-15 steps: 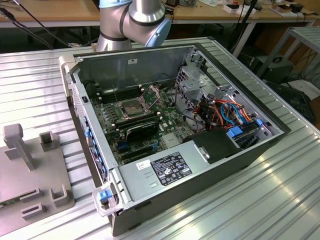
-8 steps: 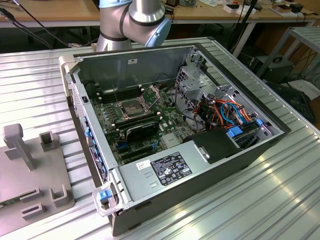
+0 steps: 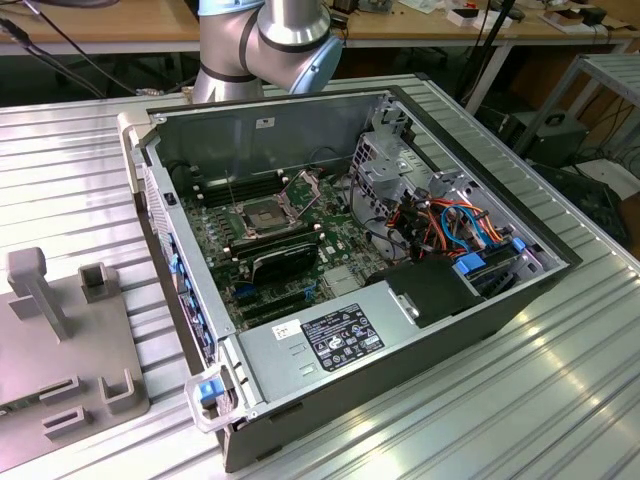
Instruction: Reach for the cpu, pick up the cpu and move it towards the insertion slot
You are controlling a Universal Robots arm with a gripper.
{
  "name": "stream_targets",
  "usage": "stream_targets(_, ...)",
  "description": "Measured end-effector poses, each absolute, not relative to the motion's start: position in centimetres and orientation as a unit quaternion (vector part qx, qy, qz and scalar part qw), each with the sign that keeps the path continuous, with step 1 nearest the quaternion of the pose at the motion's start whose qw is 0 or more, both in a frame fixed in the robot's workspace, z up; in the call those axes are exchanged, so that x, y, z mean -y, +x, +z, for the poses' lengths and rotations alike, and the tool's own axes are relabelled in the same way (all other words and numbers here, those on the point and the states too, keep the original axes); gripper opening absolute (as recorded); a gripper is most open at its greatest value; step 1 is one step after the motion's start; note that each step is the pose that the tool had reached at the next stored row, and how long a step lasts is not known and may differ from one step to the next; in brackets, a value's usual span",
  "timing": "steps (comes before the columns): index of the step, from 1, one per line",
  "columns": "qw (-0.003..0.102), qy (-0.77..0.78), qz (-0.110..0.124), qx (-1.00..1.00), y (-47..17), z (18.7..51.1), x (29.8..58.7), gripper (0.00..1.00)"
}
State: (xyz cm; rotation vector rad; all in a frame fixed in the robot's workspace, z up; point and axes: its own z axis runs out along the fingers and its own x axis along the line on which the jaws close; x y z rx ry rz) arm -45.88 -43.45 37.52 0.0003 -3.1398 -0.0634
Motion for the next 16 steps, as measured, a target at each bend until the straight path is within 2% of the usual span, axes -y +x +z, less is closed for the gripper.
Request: stream_targets(16, 0.001, 0.000, -0.020, 1.000, -45.9, 36.2, 43.5, 0.78)
